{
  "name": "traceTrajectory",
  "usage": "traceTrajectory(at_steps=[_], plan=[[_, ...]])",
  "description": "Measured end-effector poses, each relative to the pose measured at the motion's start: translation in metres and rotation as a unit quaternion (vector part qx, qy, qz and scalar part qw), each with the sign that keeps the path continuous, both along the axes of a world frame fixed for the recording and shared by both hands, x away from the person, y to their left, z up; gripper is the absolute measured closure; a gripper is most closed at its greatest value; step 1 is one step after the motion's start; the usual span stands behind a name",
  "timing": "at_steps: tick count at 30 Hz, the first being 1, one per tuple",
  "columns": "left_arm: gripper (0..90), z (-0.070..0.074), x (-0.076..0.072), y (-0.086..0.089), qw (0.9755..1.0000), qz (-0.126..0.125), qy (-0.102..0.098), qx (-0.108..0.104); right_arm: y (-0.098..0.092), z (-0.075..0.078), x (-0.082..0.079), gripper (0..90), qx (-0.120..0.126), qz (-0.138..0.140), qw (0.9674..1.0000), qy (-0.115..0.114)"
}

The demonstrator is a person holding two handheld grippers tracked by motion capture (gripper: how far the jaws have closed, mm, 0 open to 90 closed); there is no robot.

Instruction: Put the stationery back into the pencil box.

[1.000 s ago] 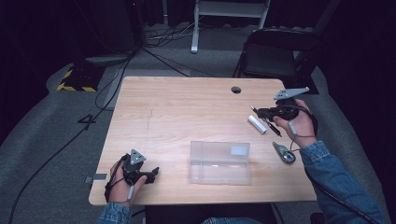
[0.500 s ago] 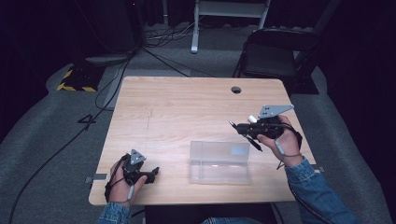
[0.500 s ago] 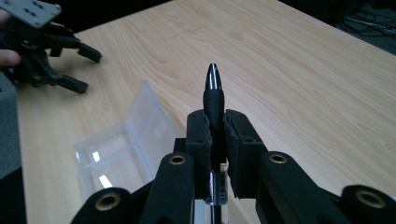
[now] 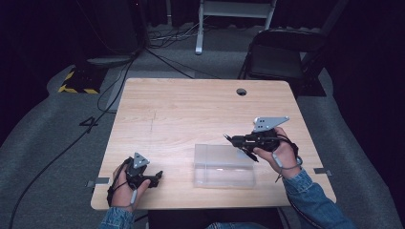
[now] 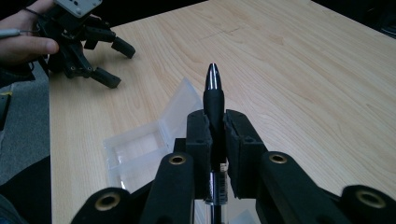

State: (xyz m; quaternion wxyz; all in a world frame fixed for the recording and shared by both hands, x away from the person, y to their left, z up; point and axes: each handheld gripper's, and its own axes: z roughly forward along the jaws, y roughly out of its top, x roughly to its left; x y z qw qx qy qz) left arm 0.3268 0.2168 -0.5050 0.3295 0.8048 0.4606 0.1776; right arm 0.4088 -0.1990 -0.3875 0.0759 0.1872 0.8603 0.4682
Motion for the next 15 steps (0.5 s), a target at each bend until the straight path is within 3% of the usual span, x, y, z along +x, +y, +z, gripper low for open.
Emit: traceTrajectory(at_steps=[6,15], plan=[[14.3,0.000,0.000,0.000,1.0000,-0.001,0.001,0.000,0.008,-0.005,-0.003,80.6,-0.007,0.024,0.9996,-0.012],[14.3,0.000,0.000,0.000,1.0000,-0.001,0.001,0.000,0.016,-0.026,-0.005,80.6,-0.019,0.051,0.9985,-0.001]])
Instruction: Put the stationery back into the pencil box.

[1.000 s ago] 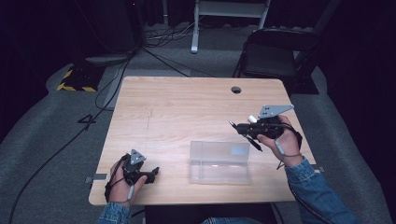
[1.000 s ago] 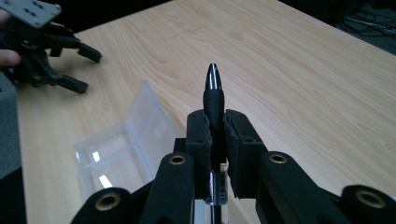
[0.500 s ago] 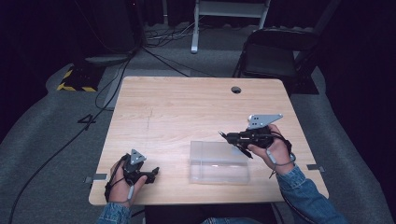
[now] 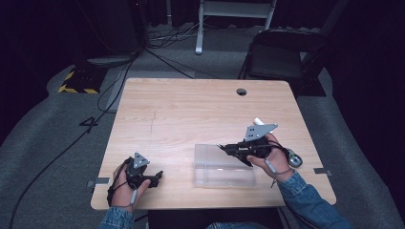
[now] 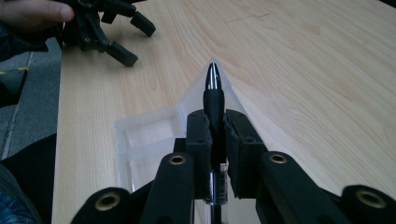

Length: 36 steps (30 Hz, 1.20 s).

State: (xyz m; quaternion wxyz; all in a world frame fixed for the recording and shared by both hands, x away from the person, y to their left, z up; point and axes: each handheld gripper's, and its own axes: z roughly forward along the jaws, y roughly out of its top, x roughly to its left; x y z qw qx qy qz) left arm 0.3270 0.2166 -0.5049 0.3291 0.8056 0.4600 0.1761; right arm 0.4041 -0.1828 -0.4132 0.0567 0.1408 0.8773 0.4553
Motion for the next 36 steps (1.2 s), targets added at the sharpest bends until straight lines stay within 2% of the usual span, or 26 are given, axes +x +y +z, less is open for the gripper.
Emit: traceTrajectory(at_steps=[10,16,23,36], plan=[[14.3,0.000,0.000,0.000,1.0000,0.000,0.000,0.000,0.003,-0.019,-0.001,80.6,-0.021,0.025,0.9995,-0.005],[14.3,0.000,0.000,0.000,1.0000,0.000,0.000,0.000,0.003,-0.026,0.002,80.6,-0.033,0.023,0.9992,-0.004],[14.3,0.000,0.000,0.000,1.0000,0.000,0.000,0.000,0.002,-0.034,0.003,80.5,-0.045,0.032,0.9985,-0.004],[14.3,0.000,0.000,0.000,1.0000,0.000,0.000,0.000,0.003,-0.042,0.000,80.5,-0.063,0.048,0.9967,-0.020]])
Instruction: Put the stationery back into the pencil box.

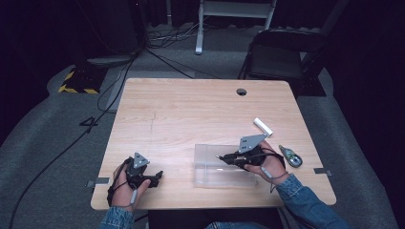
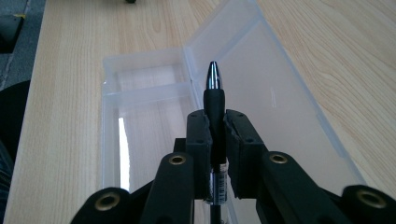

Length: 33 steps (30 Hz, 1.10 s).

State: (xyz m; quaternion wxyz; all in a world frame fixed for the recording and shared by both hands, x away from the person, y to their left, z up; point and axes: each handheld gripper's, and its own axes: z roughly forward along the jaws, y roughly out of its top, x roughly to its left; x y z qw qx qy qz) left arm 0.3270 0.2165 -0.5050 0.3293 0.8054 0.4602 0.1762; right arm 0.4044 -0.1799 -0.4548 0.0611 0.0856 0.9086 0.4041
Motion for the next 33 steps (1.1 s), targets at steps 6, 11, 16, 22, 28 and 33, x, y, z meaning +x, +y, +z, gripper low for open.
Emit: traceTrajectory(at_steps=[6,11,16,22,28,33], plan=[[14.3,0.000,0.000,0.000,1.0000,0.000,0.000,0.000,0.002,-0.002,-0.002,80.5,-0.013,0.013,0.9998,-0.007],[14.3,0.000,0.000,0.000,1.0000,0.000,0.000,0.000,0.004,-0.004,-0.003,80.4,-0.016,0.016,0.9997,0.002],[14.3,0.000,0.000,0.000,1.0000,0.000,0.000,0.000,0.009,-0.008,-0.005,80.4,-0.030,0.019,0.9994,0.006],[14.3,0.000,0.000,0.000,1.0000,0.000,0.000,0.000,0.015,-0.014,-0.007,80.4,-0.045,0.029,0.9985,0.006],[14.3,0.000,0.000,0.000,1.0000,0.000,0.000,0.000,0.019,-0.018,-0.009,80.4,-0.056,0.034,0.9978,-0.001],[14.3,0.000,0.000,0.000,1.0000,0.000,0.000,0.000,0.020,-0.019,-0.009,80.3,-0.058,0.033,0.9977,-0.006]])
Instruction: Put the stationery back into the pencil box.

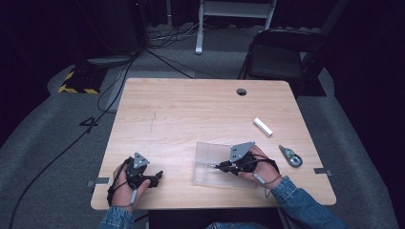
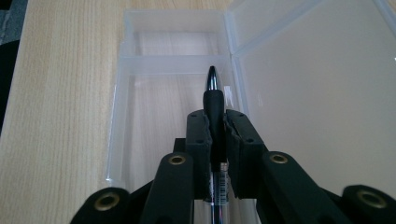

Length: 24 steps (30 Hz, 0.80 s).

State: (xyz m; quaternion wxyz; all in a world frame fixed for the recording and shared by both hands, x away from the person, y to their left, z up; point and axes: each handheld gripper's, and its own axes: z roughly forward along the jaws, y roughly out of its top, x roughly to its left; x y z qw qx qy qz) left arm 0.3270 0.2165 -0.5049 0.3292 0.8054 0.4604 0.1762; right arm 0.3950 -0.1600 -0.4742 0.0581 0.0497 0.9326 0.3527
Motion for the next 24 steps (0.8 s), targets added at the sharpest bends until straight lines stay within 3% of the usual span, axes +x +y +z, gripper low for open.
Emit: traceTrajectory(at_steps=[5,10,13,19,24], plan=[[14.3,-0.0001,0.0003,-0.0012,1.0000,-0.002,0.001,-0.002,-0.0004,-0.0012,0.0002,80.1,-0.003,0.000,1.0000,-0.004],[14.3,0.0001,-0.0001,-0.0022,1.0000,-0.006,0.000,0.001,0.0033,0.0004,-0.0038,79.2,-0.019,0.013,0.9991,-0.034],[14.3,0.0005,0.0000,-0.0023,0.9999,-0.010,0.002,0.003,0.0029,0.0011,-0.0038,78.6,-0.021,0.013,0.9989,-0.040],[14.3,0.0005,0.0000,-0.0023,0.9999,-0.010,0.002,0.003,-0.0008,0.0047,-0.0027,76.4,-0.011,0.005,0.9994,-0.033],[14.2,-0.0002,0.0005,-0.0039,1.0000,-0.009,0.002,-0.002,-0.0016,0.0088,-0.0061,81.5,-0.003,0.005,1.0000,-0.008]])
